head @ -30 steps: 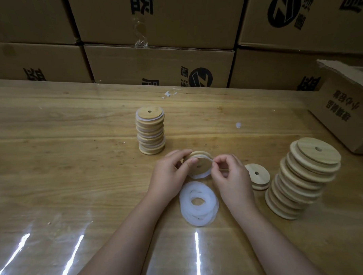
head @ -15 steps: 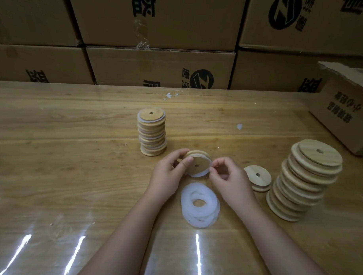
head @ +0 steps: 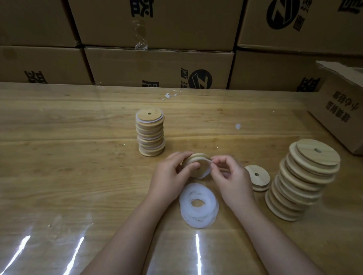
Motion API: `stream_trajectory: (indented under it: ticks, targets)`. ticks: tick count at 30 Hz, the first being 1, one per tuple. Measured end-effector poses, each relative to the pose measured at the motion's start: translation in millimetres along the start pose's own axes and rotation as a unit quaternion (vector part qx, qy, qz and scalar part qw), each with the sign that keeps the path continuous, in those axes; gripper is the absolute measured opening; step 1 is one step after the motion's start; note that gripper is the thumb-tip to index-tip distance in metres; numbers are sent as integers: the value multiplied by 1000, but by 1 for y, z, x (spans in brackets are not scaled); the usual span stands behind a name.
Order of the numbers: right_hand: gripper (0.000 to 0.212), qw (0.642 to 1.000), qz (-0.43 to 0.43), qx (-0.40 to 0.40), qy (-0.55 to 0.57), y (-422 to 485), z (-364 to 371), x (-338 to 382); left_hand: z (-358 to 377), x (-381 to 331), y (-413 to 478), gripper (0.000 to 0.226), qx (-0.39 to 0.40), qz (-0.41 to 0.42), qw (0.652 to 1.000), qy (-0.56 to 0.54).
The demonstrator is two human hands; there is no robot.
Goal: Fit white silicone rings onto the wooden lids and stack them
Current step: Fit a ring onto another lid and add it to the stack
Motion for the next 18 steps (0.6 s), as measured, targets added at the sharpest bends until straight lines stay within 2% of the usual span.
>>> stream_trajectory:
  ticks: [9,14,18]
  targets:
    - [27,1000,24,-19,3,1,-2,-4,1,-2,1,28,7,3,1000,7]
    - [17,999,44,-16,1,1,-2,-9,2,-3,1,28,12,1,1000,10]
    - [23,999,47,-2,-10,2,-1,-8,1,-3,0,24,15,-2,1000,6]
Point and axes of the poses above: each hand's wrist, its own y-axis towards the middle knuckle, its own z-axis out of the palm, x = y × z, the point moved 7 cm from there along y, towards the middle knuckle, and after that the axes turned 6 degrees about x, right-handed, at the moved point
